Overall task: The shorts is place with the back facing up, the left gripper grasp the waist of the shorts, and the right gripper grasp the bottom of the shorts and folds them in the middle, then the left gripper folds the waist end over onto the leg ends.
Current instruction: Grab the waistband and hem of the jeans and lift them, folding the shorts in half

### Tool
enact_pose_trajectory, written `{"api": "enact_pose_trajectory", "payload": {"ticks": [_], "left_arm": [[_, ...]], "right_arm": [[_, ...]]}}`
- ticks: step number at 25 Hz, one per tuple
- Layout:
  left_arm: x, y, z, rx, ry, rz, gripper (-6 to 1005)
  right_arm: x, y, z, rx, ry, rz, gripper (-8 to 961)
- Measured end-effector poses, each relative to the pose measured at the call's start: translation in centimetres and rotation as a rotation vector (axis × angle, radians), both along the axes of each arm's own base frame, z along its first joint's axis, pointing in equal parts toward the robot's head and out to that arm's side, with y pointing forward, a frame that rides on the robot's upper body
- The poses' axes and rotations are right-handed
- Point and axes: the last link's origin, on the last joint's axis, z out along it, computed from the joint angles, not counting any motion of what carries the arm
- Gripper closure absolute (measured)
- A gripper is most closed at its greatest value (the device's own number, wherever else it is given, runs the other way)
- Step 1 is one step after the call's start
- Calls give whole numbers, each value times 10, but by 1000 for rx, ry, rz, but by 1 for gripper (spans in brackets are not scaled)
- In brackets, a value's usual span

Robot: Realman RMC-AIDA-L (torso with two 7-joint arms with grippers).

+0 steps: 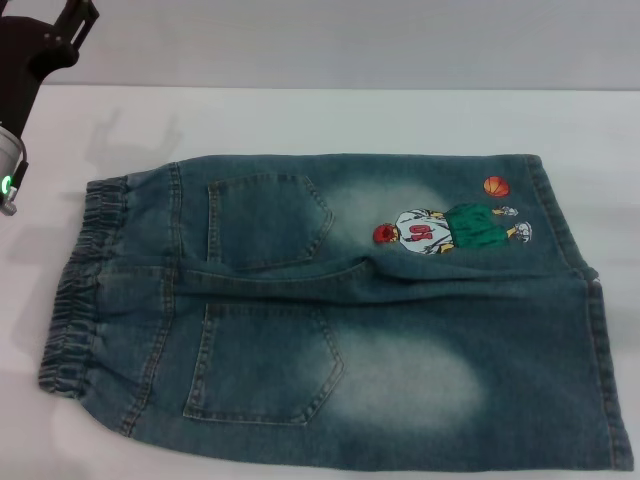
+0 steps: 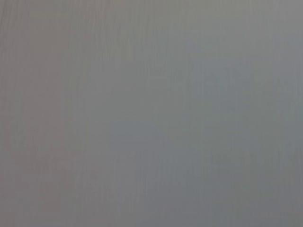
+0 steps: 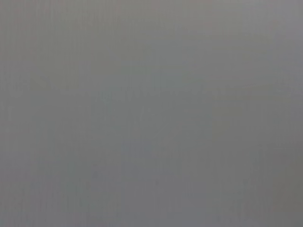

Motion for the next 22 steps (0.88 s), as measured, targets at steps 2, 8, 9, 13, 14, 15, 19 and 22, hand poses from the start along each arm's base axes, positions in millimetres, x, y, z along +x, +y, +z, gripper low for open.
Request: {"api": "enact_pose_trajectory", "payload": {"ticks": [2,8,9,13,14,15,19,22], "left_arm": [[-1,0,0,-3,-1,6,157],[-18,-7,10,47,-69,69,160],[-21,-8,13,57,-94,80,161],[-26,-9,16,29,-183,84,163],[-26,-9,16,13,-202,77,163],[-24,-8,16,-17,-227,54,164],[-6,-2,24,-189,-279,-77,166],[16,5,35,-412,-296,-186,168]], "right_arm": [[0,0,1,3,-3,0,311],[2,1,1,-4,-1,-11,311],[2,2,1,-6,0,-14,311],[4,0,-1,0,28,-25,311],[5,0,0,5,36,-28,311],[5,0,0,9,40,-32,311],[5,0,-3,4,56,-37,311],[7,2,-6,-14,81,-48,311]]}}
